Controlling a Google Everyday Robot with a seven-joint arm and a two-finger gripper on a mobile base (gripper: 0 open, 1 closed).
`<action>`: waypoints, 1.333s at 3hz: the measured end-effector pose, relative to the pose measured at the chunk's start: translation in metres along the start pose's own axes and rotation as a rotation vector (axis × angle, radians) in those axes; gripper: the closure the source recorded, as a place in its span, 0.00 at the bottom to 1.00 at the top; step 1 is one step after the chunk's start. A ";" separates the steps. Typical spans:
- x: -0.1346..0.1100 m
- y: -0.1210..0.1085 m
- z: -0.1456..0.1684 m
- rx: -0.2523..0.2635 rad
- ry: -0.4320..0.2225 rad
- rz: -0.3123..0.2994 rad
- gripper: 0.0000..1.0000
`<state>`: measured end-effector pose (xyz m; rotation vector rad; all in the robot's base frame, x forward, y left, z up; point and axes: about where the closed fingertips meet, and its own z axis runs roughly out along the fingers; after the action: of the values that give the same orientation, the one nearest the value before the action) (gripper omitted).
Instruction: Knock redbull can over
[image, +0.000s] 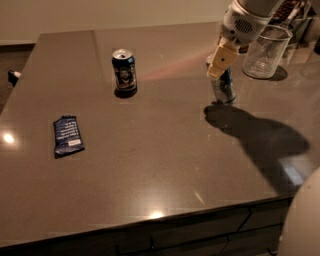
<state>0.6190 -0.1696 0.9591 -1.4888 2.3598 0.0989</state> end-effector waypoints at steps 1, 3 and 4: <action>-0.007 0.007 0.020 0.012 0.217 -0.109 0.96; -0.015 0.008 0.049 0.002 0.352 -0.220 0.51; -0.014 0.016 0.063 -0.031 0.389 -0.280 0.28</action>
Offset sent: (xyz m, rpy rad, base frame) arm -0.0189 0.0173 -0.0357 -0.4597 0.2302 0.1622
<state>0.6264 -0.1353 0.9024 -1.9874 2.4069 -0.2459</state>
